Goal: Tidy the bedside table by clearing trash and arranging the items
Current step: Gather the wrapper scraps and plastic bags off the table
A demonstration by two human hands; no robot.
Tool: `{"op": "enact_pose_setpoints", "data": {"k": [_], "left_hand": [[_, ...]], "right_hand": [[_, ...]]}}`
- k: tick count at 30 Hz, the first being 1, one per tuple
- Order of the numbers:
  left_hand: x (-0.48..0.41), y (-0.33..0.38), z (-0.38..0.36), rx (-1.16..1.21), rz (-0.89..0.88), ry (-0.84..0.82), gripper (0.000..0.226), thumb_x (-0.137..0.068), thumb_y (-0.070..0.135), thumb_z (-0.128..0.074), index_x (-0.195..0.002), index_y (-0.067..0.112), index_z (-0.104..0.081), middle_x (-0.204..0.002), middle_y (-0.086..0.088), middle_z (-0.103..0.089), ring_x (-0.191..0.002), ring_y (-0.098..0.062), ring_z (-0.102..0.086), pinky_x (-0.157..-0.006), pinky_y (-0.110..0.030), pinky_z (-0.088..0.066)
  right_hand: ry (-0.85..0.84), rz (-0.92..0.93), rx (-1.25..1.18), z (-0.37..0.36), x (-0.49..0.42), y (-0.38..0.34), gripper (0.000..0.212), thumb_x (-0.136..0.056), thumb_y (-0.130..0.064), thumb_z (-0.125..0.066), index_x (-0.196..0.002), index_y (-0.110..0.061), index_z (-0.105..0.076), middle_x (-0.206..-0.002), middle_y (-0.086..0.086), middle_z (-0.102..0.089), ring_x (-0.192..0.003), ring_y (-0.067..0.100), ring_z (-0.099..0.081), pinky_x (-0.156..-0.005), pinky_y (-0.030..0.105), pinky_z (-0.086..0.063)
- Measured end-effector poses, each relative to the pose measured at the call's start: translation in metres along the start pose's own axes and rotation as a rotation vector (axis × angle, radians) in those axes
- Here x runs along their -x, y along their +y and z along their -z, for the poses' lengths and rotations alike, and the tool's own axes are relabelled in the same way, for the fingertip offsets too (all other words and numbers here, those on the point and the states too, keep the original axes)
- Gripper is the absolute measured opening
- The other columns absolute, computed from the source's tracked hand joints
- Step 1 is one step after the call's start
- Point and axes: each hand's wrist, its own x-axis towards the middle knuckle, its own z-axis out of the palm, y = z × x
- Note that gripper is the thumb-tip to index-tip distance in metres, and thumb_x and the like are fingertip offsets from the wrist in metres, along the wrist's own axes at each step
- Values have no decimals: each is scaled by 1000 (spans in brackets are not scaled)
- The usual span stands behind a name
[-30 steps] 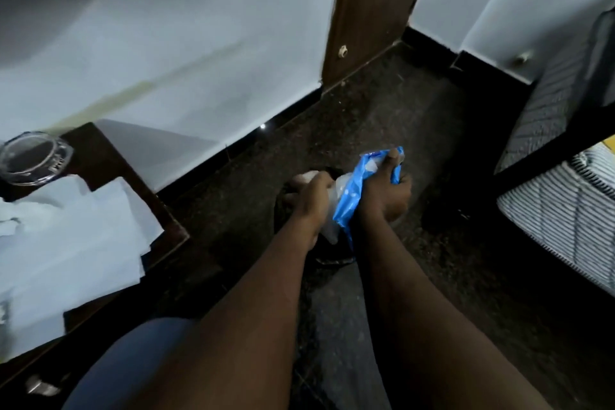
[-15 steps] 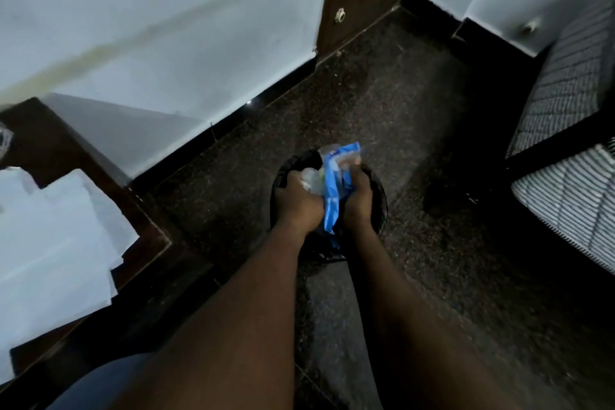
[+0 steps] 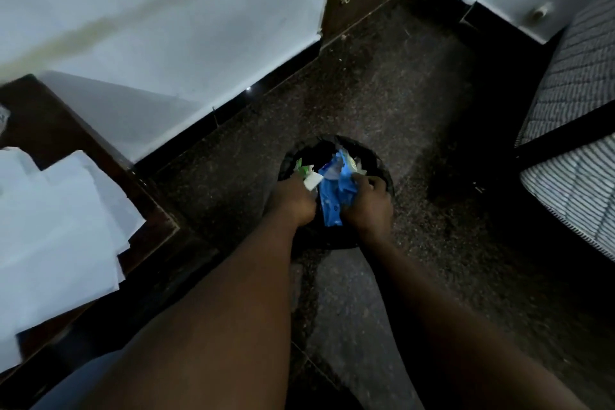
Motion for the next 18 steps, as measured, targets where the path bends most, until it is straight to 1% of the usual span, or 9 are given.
{"op": "enact_pose_setpoints", "data": {"k": [1,2,4,6,9,11,13,15,18], "left_hand": [[-2,-3,3,-47,1,-11,49,-100,36,-60,-144,15,-55,-138,-19,-60,-122,-40,-59,-99,-40,-50],[-3,-5,6,-88,1,-28,44,-100,35,-60,-137,12,-62,-135,-17,-64,-120,-38,-61,-98,-39,-51],[0,-5,11,-79,7,-38,37,-98,33,-62,-128,12,-69,-132,-14,-67,-118,-35,-64,-97,-36,-52],[6,-3,15,-13,-5,-16,32,-95,28,-66,-122,13,-73,-127,-12,-70,-114,-32,-66,-98,-34,-53],[14,-4,24,83,-45,56,25,-90,18,-74,-114,11,-77,-121,-13,-73,-111,-31,-68,-99,-39,-55],[18,-11,35,118,-35,86,21,-91,8,-71,-111,12,-78,-121,-14,-73,-112,-30,-68,-99,-40,-55],[24,-22,48,149,7,112,22,-92,6,-68,-108,17,-78,-119,-11,-74,-110,-28,-69,-99,-39,-56],[33,-33,60,140,21,124,22,-94,7,-66,-105,19,-79,-116,-10,-76,-107,-27,-70,-98,-38,-56],[54,-44,76,35,-3,82,22,-94,9,-66,-109,18,-80,-122,-7,-74,-113,-25,-68,-103,-35,-52]], "right_hand": [[41,20,7,0,2,-2,71,-81,-19,-70,-148,-24,-50,-150,10,-44,-127,39,-53,-102,48,-50],[22,42,23,0,3,-4,67,-83,-19,-69,-147,-22,-51,-149,11,-47,-126,38,-55,-100,46,-51],[-153,81,89,-3,4,-7,63,-91,-24,-66,-151,-19,-47,-150,14,-50,-129,38,-55,-103,44,-50],[-332,70,164,-6,2,-8,65,-96,-31,-64,-156,-18,-40,-152,17,-50,-134,39,-53,-108,47,-47],[-438,33,187,-6,0,-13,66,-100,-37,-60,-158,-17,-33,-150,20,-51,-134,40,-53,-109,49,-45],[-392,48,215,-3,4,-19,62,-99,-37,-59,-154,-16,-38,-144,21,-56,-129,41,-56,-105,51,-48],[-234,109,239,1,15,-27,52,-97,-34,-59,-144,-14,-50,-134,20,-62,-122,42,-59,-98,50,-52],[-103,214,173,3,31,-40,40,-95,-28,-61,-130,-8,-60,-125,21,-65,-116,41,-60,-90,47,-53],[-28,382,36,2,64,-70,23,-96,-25,-63,-107,-6,-68,-109,18,-69,-102,39,-64,-79,45,-53]]}}
